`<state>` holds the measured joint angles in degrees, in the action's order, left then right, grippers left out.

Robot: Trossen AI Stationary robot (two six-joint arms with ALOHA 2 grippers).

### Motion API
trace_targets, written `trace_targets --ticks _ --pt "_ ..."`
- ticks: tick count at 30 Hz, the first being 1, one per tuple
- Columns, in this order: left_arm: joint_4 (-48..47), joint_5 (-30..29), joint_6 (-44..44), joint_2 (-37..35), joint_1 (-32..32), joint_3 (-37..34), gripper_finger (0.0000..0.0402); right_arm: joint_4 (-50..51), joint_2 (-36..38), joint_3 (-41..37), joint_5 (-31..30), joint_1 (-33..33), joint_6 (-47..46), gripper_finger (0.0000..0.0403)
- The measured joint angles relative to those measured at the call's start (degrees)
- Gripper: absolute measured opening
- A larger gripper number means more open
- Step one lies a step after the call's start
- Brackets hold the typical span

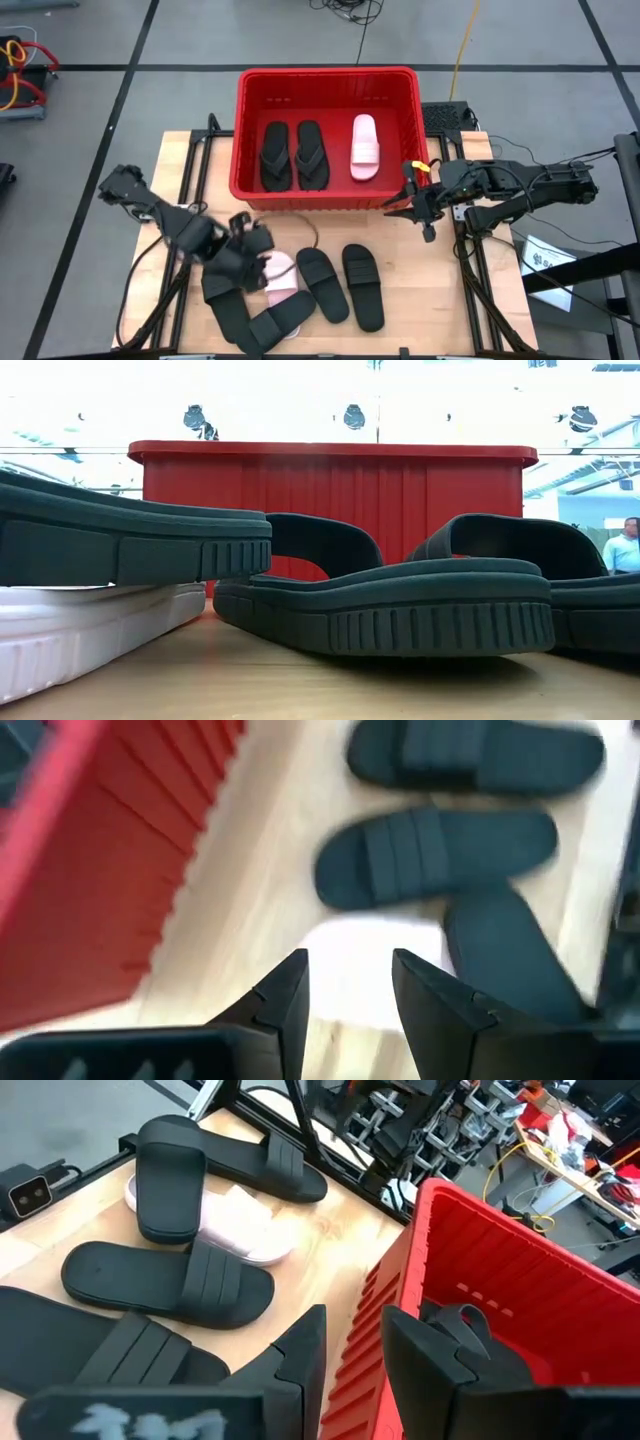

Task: Pick and place slides into bin
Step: Put the pink slide into the red bin

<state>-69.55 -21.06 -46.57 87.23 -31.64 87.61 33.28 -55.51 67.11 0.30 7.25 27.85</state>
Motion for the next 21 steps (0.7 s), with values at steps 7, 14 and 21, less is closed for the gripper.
trace_targets --ticks 7,14,21 --pt "0.0 0.4 -0.6 8.1 -8.5 0.0 0.0136 0.0 0.0 0.0 0.0 0.0 -0.1 0.0089" --pt "1.5 0.9 -0.8 16.0 -11.1 0.0 0.0136 -0.1 0.0 0.0 0.0 0.0 -2.5 0.0089" --pt "5.8 0.9 0.4 21.6 -11.3 0.0 0.0136 0.0 0.0 0.0 -0.1 0.0 -3.1 0.0089"
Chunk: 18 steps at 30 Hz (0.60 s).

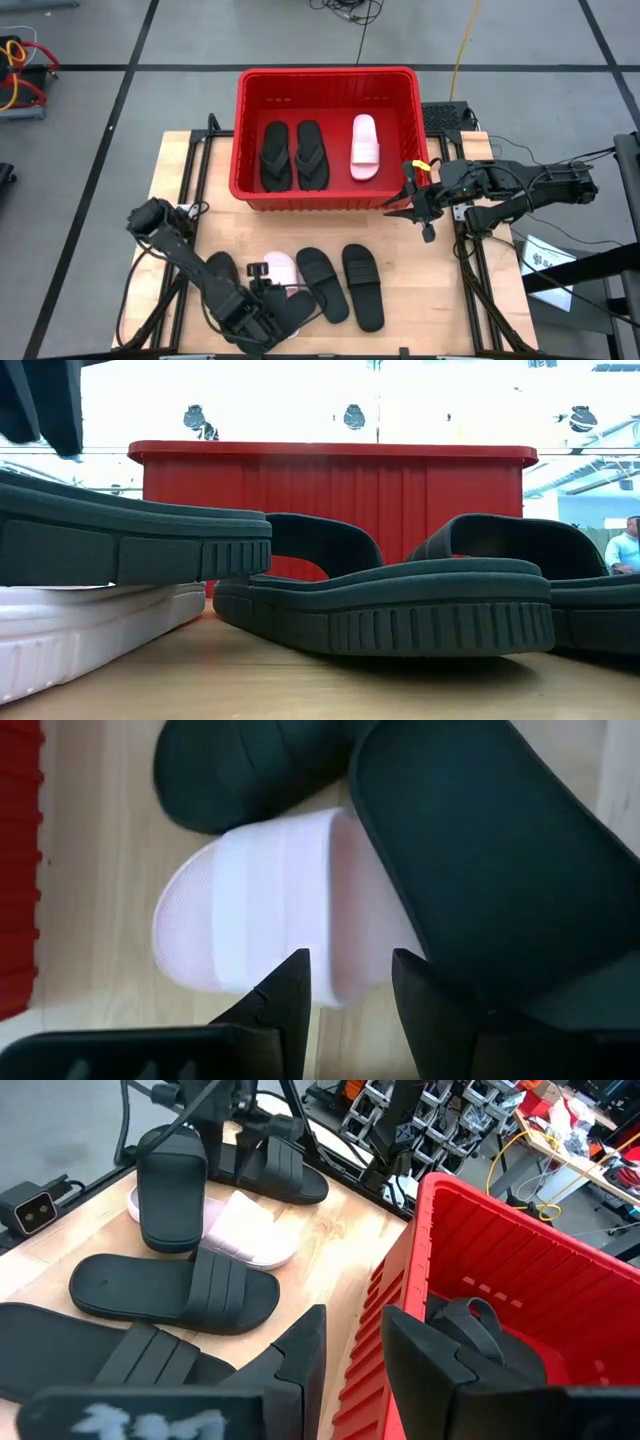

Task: Pick and place slides into bin
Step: Put the pink slide into the red bin

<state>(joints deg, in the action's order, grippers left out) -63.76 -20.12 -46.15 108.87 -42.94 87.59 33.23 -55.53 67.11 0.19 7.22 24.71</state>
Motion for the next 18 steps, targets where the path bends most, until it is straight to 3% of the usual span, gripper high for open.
trace_targets --ticks 10,18 --pt "0.1 -1.9 -1.0 5.2 0.0 0.0 0.0136 0.0 0.0 0.0 -0.1 0.0 1.5 0.0089" --pt "-2.8 -5.2 -0.9 5.2 1.0 0.0 0.0136 0.0 0.0 0.0 -0.1 0.0 1.5 0.0089"
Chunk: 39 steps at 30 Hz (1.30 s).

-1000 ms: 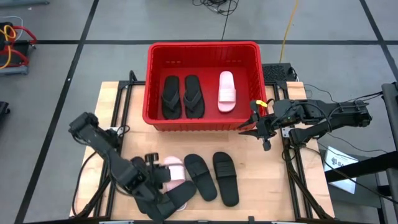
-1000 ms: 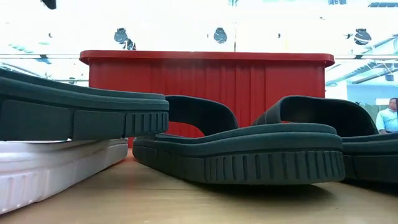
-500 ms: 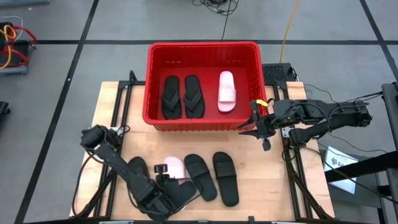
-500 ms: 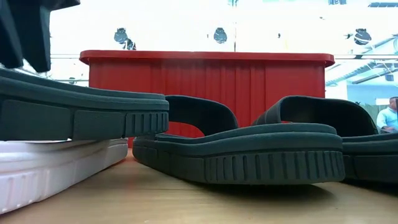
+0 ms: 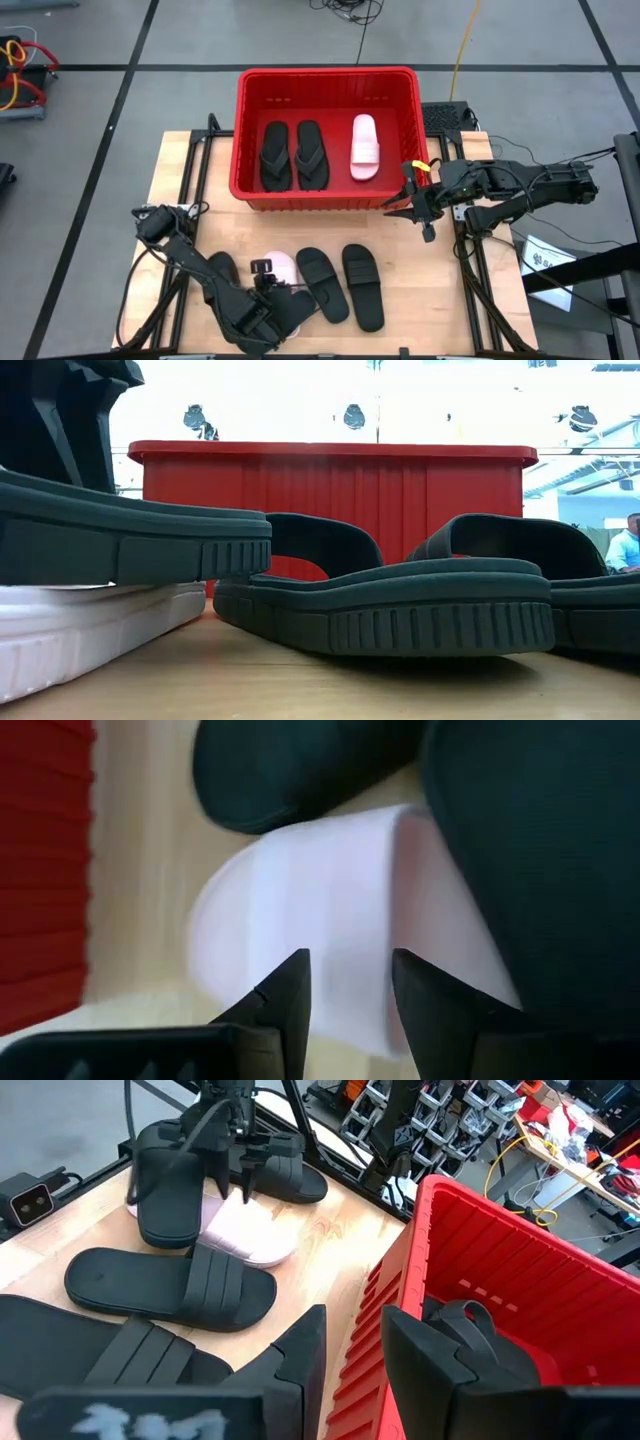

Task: Pick and place slides into bin
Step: Put the pink slide into the red bin

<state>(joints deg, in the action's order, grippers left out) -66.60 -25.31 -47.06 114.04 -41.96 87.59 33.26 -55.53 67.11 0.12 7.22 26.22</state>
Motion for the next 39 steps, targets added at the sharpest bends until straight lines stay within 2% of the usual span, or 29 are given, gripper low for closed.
trace_targets --ticks 9,16,20,27,30,35,39 --pt "-0.6 0.2 -0.6 0.0 -0.8 -0.7 0.0136 0.0 0.0 0.0 0.0 0.0 0.0 0.0089" --pt "1.0 1.4 -3.5 -0.2 -1.8 -4.6 0.0136 0.0 0.0 0.0 0.0 0.0 1.9 0.0089" --pt "0.9 -0.3 -4.5 -0.2 -1.9 -5.0 0.0136 0.0 0.0 0.0 0.0 0.0 1.9 0.0089" --pt "0.4 -0.4 -1.7 -0.2 -1.0 -4.9 0.0133 0.0 0.0 0.0 0.0 0.0 1.9 0.0089" --pt "-0.5 0.0 -1.7 -0.2 -0.2 -5.0 0.0109 0.0 0.0 0.0 0.0 0.0 1.9 0.0089" --pt "-0.8 0.0 -1.6 -0.1 1.3 -5.0 0.0022 -0.3 0.0 0.0 0.0 0.0 1.7 0.0089" --pt "-1.3 0.0 -1.5 -0.1 2.3 -5.0 0.0011 -0.4 0.0 0.0 0.0 0.0 1.6 0.0089"
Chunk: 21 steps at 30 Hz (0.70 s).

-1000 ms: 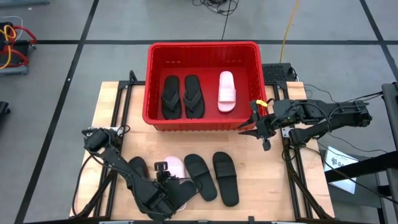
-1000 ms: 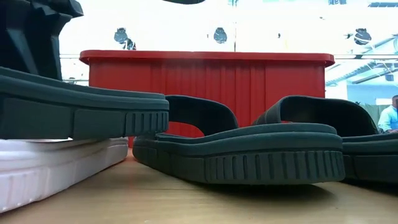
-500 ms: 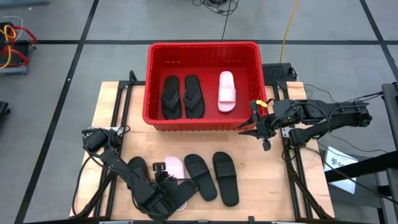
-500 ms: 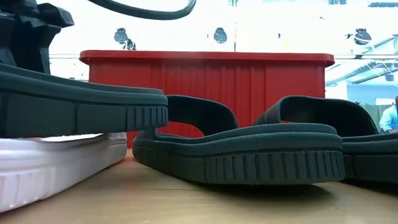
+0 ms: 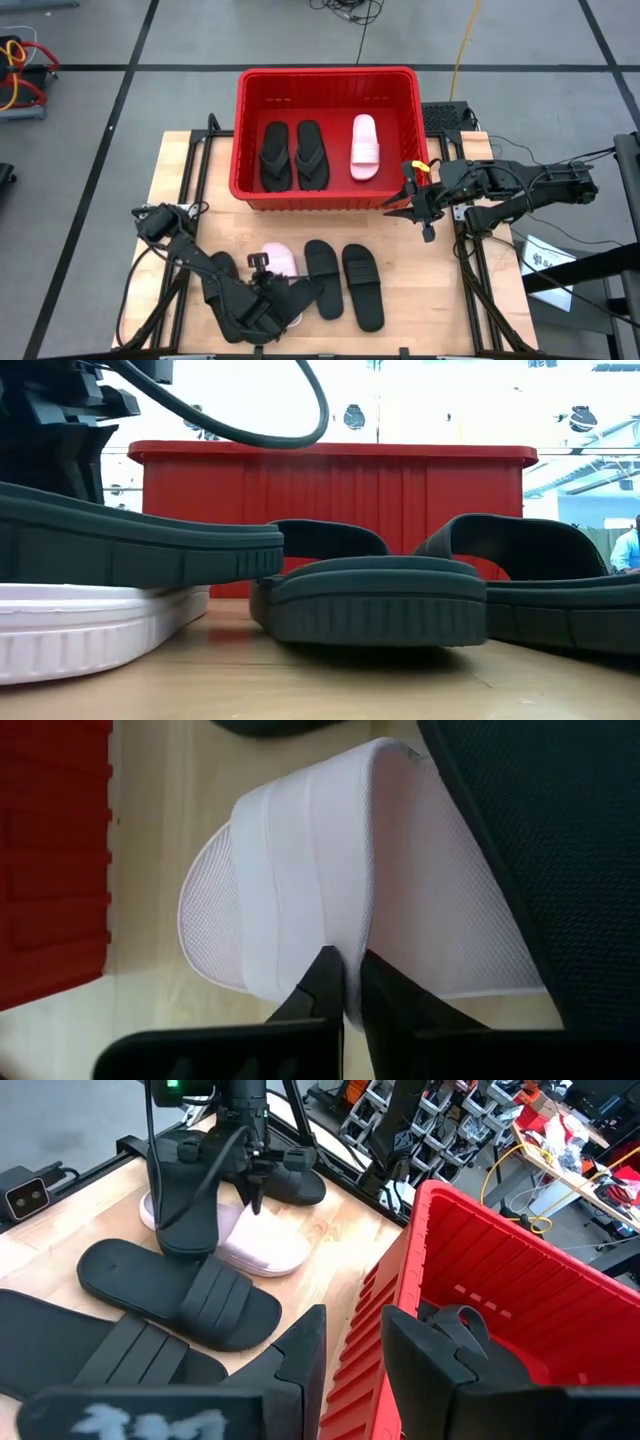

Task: Pick and place slides into bin
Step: Put the pink slide into the red bin

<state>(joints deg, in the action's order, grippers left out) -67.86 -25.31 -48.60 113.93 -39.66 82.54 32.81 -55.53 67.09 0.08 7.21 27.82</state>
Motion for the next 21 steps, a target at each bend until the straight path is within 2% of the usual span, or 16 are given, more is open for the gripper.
trace_targets --ticks 5,11,16,21 --pt "-3.2 -0.3 -0.4 -0.7 1.2 -0.1 0.0004 0.0 0.0 0.0 0.0 0.0 -0.1 0.0089" --pt "-9.2 -2.5 -2.9 -4.8 2.2 -0.2 0.0003 0.0 0.0 0.0 0.0 0.0 -0.1 0.0089" --pt "-11.0 -5.6 -2.1 -8.3 2.2 -0.1 0.0006 -0.3 0.0 0.0 0.0 0.0 -0.1 0.0089" --pt "-16.8 -9.0 -0.5 -11.0 2.2 -0.1 0.0004 -0.4 0.0 0.0 0.0 0.0 -0.1 0.0089"
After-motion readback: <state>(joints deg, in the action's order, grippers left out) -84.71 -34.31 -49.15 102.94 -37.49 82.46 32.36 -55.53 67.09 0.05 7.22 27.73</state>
